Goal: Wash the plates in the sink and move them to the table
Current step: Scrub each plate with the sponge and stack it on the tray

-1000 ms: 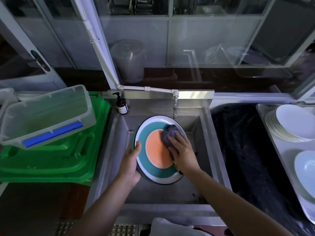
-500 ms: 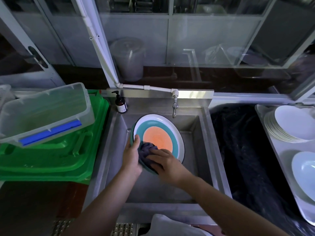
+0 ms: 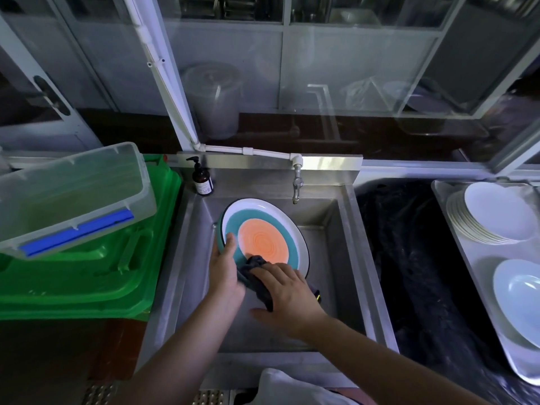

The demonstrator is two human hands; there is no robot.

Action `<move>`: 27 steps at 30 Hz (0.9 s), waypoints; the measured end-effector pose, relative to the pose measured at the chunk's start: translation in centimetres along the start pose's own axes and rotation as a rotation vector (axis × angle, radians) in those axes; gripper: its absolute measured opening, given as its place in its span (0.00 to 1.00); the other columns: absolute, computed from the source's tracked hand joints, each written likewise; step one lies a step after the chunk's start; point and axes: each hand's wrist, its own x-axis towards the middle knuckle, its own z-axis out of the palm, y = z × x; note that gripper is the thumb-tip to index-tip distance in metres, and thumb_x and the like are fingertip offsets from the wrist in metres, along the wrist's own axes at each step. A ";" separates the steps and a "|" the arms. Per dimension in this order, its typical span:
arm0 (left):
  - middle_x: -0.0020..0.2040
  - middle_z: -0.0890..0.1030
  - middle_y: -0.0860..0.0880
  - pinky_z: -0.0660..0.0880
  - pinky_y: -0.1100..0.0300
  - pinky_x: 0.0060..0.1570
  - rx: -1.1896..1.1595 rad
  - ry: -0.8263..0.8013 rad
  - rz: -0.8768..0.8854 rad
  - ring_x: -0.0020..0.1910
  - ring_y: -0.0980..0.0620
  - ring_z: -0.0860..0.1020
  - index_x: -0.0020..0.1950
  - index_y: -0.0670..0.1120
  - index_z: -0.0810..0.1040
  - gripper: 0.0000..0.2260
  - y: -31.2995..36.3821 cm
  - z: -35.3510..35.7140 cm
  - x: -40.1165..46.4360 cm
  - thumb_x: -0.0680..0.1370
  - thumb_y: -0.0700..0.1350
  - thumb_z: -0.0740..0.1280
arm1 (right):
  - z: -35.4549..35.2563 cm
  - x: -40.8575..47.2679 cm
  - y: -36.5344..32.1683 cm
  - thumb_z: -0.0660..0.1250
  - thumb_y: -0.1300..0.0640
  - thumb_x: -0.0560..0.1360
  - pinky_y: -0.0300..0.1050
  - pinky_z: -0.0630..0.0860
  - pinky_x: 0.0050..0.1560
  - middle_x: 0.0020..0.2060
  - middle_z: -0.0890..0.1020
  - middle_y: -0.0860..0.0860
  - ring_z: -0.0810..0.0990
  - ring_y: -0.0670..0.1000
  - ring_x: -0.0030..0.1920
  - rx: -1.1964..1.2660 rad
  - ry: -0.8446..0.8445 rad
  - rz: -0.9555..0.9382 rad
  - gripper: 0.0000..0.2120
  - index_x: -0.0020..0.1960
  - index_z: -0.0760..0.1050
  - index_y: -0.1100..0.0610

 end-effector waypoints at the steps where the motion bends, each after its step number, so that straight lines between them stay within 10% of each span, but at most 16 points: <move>1: 0.61 0.83 0.38 0.83 0.42 0.51 0.006 -0.016 -0.032 0.56 0.36 0.83 0.68 0.41 0.78 0.22 0.1 -0.2 0.3 0.81 0.55 0.67 | 0.2 -0.2 0.1 0.70 0.41 0.72 0.56 0.67 0.73 0.68 0.75 0.47 0.71 0.53 0.67 -0.058 0.051 -0.038 0.34 0.75 0.67 0.49; 9: 0.57 0.86 0.41 0.79 0.46 0.55 0.152 -0.196 -0.179 0.55 0.44 0.85 0.65 0.42 0.80 0.17 4.2 -1.7 1.4 0.82 0.51 0.66 | -0.7 -0.9 7.3 0.68 0.54 0.80 0.54 0.77 0.46 0.50 0.79 0.52 0.78 0.56 0.47 -0.352 0.251 -0.408 0.05 0.54 0.78 0.53; 15: 0.51 0.84 0.38 0.79 0.50 0.47 0.101 -0.201 -0.271 0.45 0.41 0.83 0.62 0.41 0.79 0.13 1.8 0.2 -0.5 0.79 0.43 0.65 | -1.5 1.1 4.1 0.63 0.52 0.77 0.51 0.76 0.35 0.46 0.79 0.52 0.77 0.56 0.40 -0.380 0.251 -0.323 0.07 0.51 0.76 0.53; 19: 0.41 0.78 0.43 0.77 0.56 0.36 0.097 -0.137 -0.242 0.37 0.44 0.78 0.56 0.45 0.76 0.17 -0.8 0.4 -1.2 0.68 0.45 0.70 | -0.5 1.6 2.6 0.63 0.51 0.75 0.53 0.78 0.36 0.47 0.80 0.52 0.78 0.56 0.41 -0.358 0.265 -0.214 0.10 0.53 0.76 0.54; 27: 0.47 0.83 0.38 0.77 0.46 0.54 0.192 -0.160 -0.283 0.47 0.39 0.80 0.57 0.40 0.80 0.18 3.3 -2.4 1.2 0.74 0.37 0.55 | -3.2 -1.0 8.8 0.68 0.53 0.77 0.53 0.79 0.52 0.54 0.79 0.50 0.78 0.55 0.53 -0.425 0.076 -0.525 0.11 0.59 0.76 0.50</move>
